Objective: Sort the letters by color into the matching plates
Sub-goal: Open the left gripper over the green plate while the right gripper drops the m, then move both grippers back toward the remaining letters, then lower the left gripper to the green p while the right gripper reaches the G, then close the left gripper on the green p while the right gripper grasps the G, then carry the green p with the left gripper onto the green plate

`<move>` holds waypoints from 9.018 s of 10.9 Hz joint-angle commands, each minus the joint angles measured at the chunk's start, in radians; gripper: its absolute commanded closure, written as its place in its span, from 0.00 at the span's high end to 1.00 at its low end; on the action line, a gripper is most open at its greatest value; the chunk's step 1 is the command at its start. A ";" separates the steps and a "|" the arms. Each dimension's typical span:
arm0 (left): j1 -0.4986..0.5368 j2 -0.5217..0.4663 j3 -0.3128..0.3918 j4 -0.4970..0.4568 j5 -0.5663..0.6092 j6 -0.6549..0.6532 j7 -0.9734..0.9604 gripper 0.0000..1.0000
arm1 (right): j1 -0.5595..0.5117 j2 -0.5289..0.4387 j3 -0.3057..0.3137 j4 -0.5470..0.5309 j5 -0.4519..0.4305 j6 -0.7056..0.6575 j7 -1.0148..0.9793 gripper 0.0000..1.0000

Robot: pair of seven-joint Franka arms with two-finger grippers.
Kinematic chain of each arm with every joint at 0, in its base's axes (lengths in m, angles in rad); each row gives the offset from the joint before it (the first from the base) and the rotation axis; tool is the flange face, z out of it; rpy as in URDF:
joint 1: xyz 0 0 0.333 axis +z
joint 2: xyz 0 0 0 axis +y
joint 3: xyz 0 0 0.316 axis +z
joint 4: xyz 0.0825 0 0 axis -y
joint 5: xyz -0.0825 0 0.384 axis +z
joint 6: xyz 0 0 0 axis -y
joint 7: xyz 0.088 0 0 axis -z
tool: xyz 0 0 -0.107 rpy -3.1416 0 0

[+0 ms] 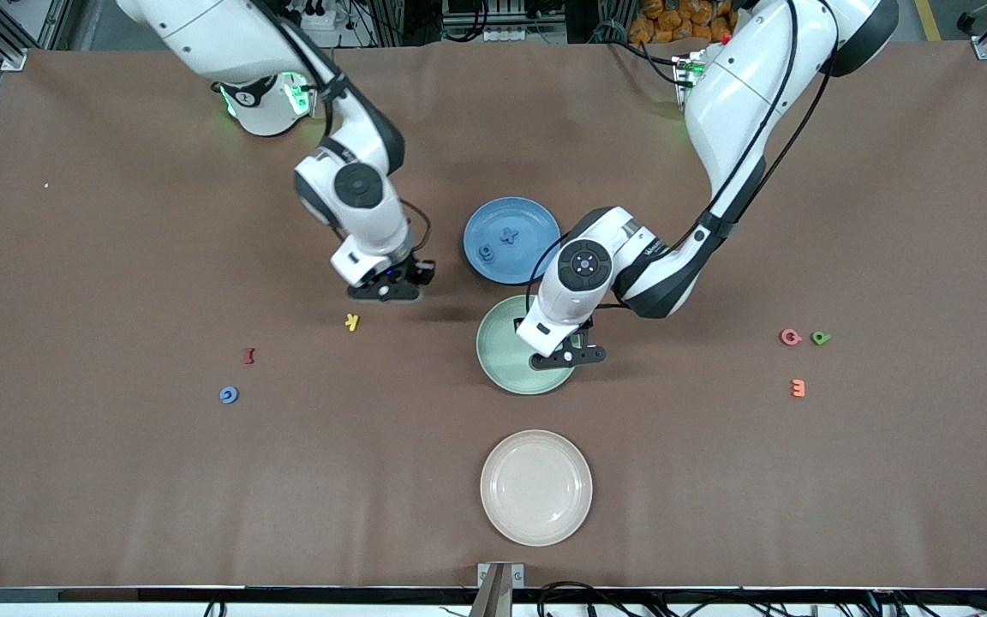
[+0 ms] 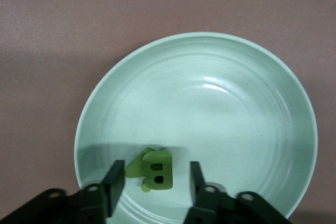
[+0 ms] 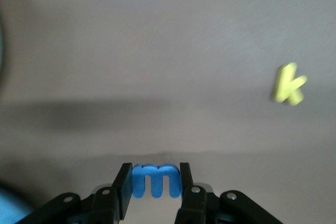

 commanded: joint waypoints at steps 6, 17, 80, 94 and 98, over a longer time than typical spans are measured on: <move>0.047 -0.111 0.053 0.012 0.029 -0.018 -0.009 1.00 | 0.267 -0.007 -0.006 0.071 0.072 -0.039 0.166 0.31; 0.425 -0.306 0.039 -0.128 0.023 -0.174 0.762 1.00 | 0.344 0.026 -0.009 0.179 0.110 -0.136 0.167 1.00; 0.897 -0.291 -0.028 -0.496 0.072 0.240 1.688 0.00 | -0.523 0.296 -0.121 0.374 0.035 -0.030 -0.773 0.25; 0.428 -0.269 -0.163 -0.196 0.058 -0.088 0.797 0.00 | -0.555 0.247 -0.120 0.297 0.004 -0.013 -0.776 0.50; 0.303 -0.171 -0.159 -0.093 0.067 -0.088 0.634 0.00 | -0.552 0.249 -0.118 0.285 0.004 0.020 -0.776 0.48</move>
